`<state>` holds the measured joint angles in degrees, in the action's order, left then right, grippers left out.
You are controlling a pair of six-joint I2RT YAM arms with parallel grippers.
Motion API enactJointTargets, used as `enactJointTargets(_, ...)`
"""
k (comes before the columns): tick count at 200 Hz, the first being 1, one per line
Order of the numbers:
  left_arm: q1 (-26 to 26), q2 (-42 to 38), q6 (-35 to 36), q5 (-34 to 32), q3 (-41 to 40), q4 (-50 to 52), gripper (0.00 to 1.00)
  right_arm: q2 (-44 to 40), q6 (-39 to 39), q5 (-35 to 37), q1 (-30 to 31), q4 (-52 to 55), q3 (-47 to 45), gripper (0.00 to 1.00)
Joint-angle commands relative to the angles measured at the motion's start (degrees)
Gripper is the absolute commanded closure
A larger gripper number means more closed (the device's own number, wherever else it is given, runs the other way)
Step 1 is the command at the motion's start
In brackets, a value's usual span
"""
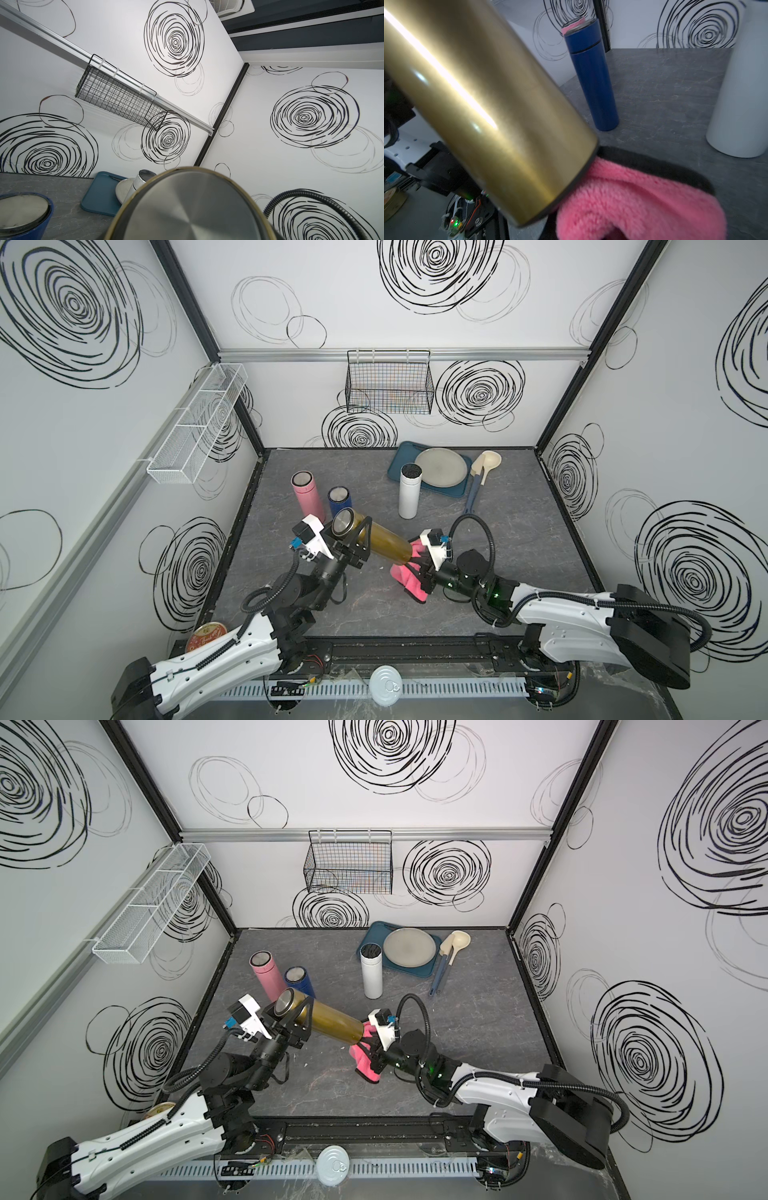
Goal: Wipe the surface of the thermos
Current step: Wipe the dirt from the surface of the thermos.
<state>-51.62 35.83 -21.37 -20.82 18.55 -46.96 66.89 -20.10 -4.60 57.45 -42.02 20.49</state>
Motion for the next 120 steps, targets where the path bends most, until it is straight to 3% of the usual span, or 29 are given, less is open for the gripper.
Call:
enactJointTargets(1, 0.28, -1.12, -1.39, 0.94, 2.04, -4.49, 1.0, -2.82, -0.95, -0.95, 0.04, -4.52, -0.14, 1.0)
enactJointTargets(43, 0.62, 0.71, -1.84, 0.95, 2.21, -5.64, 1.0, 0.76, 1.14, -1.27, 7.18, -3.68, 3.73, 1.0)
enactJointTargets(63, 0.7, 0.95, -1.93, 1.07, 2.11, -6.01, 1.0, -0.15, 1.05, 0.86, 6.3, -3.66, 2.8, 1.0)
enactJointTargets(92, 0.9, 0.73, -2.17, 1.21, 2.33, -5.33, 1.0, -2.72, -3.05, -1.68, -0.06, -6.05, -0.82, 1.0)
enactJointTargets(120, 0.99, 0.82, -2.64, 1.56, 2.2, -5.74, 1.0, 0.38, -0.85, 0.64, 4.02, -4.31, 2.05, 1.0)
